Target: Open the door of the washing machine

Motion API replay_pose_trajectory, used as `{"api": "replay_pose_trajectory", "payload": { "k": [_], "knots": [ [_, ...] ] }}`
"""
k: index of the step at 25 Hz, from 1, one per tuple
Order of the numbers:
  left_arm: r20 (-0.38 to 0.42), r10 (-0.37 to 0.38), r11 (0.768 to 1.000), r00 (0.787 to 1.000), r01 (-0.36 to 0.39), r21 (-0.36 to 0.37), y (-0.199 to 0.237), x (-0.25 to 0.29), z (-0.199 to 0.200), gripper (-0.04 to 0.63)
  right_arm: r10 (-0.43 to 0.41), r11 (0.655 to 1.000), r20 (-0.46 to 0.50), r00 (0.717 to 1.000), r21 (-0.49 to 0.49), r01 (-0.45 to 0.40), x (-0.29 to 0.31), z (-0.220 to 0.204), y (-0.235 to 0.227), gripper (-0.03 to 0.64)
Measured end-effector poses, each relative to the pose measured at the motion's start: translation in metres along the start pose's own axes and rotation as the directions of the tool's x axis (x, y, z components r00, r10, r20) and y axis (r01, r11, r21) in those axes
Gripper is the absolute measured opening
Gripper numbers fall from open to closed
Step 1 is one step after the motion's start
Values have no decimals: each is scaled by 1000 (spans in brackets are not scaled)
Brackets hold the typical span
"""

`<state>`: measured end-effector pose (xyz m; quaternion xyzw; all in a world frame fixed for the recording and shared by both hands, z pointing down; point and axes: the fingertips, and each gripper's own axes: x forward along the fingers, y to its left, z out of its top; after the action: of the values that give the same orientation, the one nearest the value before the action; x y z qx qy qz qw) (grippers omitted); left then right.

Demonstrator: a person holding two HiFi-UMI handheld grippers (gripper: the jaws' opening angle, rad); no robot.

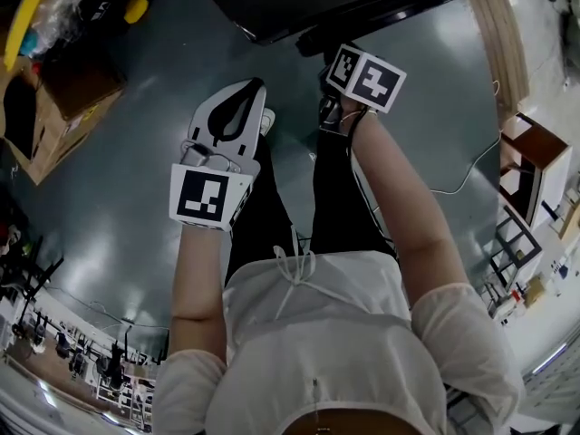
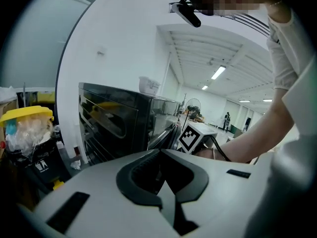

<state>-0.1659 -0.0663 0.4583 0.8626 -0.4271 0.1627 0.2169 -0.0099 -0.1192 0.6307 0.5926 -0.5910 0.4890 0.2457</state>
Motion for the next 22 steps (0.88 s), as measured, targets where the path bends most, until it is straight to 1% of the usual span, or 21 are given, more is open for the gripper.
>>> {"api": "replay_pose_trajectory", "payload": {
  "k": [2,6,9,11,13,16,19,22],
  "knots": [
    [16,-7,1000,1000,7,12,-5,-1,2,21,-5,1000,-8,1000,12,5,-6,-5,-5,147],
    [-47,-43,999,998,44,22,-15,0,-7,21,-30,999,-41,999,35,32,-18,-16,-19,129],
    [1,-58,998,998,58,22,-24,10,0,21,-40,999,-43,998,20,41,-27,-24,-33,123],
    [7,-81,996,997,81,29,-34,17,0,21,-50,999,-40,998,10,51,-33,-31,-45,117],
    [-4,-109,993,994,109,46,-45,24,-3,21,-61,998,-36,997,8,62,-38,-37,-58,110],
    [-18,-142,987,990,143,70,-61,34,-8,21,-71,997,-29,997,32,72,-48,-48,-79,101],
    [-29,-176,981,984,178,73,-81,46,-8,21,-82,995,-19,996,54,83,-60,-54,-104,95],
    [-45,-224,971,974,227,80,-100,57,-10,21,-102,992,-15,995,77,103,-71,-60,-127,87]
  ]
}}
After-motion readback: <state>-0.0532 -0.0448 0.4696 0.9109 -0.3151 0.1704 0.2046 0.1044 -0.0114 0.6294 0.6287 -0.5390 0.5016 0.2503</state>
